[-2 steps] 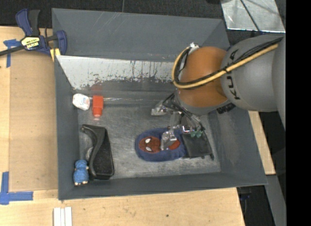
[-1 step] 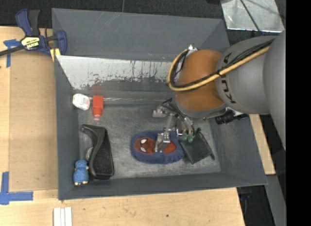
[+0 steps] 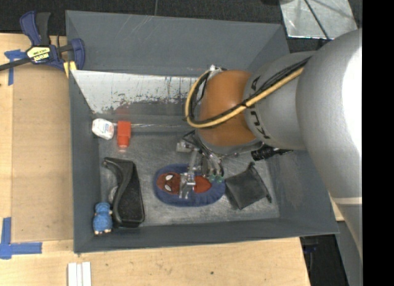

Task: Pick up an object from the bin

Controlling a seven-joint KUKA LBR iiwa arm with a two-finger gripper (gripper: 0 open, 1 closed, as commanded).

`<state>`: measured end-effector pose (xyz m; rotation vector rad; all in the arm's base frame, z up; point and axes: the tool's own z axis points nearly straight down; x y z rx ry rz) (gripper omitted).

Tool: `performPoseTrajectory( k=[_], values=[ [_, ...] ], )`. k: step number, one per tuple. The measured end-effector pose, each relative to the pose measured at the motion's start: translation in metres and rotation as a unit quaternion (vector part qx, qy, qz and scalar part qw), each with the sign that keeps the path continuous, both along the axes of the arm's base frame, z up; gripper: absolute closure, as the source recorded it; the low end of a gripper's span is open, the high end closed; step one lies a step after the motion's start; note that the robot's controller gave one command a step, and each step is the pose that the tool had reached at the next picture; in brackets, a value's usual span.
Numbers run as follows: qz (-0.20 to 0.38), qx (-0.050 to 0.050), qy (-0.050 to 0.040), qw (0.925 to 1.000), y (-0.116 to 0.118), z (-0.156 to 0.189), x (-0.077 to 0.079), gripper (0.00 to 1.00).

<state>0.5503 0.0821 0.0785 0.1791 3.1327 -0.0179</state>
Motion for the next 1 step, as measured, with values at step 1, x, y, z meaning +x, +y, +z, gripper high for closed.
performPoseTrajectory(
  k=[1],
  values=[
    [-0.139,0.003,-0.0040,0.9903,0.0283,-0.0004,0.0003,0.00]
  ],
)
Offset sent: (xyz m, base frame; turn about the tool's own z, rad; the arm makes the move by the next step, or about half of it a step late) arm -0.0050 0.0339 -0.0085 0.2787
